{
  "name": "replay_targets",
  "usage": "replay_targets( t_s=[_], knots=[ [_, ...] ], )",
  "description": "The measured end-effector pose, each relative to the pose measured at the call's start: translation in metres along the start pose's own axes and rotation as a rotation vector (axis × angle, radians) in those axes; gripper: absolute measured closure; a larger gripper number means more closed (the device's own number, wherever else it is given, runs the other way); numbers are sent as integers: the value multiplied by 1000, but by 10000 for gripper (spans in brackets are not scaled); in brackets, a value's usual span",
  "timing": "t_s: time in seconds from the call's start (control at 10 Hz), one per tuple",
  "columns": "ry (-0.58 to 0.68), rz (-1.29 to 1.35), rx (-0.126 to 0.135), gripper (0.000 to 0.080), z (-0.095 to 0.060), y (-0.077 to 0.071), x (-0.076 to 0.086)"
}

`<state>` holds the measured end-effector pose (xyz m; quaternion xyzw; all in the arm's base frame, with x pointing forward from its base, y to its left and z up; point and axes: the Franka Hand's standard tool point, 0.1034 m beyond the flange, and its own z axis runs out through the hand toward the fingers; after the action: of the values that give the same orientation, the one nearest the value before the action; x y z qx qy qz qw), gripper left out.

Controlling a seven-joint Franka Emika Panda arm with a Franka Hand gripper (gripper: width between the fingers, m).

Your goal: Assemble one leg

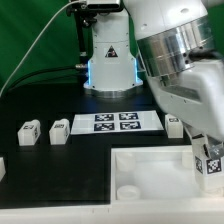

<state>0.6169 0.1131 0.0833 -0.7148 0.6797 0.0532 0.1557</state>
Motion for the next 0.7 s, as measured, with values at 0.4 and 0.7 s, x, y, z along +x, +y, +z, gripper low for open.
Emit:
replay_targets(
  t_s=[0.4, 0.7],
  knots=[
    [-5, 120, -2, 505, 2, -3, -8],
    [22, -383, -13, 209, 7, 1, -4]
  ],
)
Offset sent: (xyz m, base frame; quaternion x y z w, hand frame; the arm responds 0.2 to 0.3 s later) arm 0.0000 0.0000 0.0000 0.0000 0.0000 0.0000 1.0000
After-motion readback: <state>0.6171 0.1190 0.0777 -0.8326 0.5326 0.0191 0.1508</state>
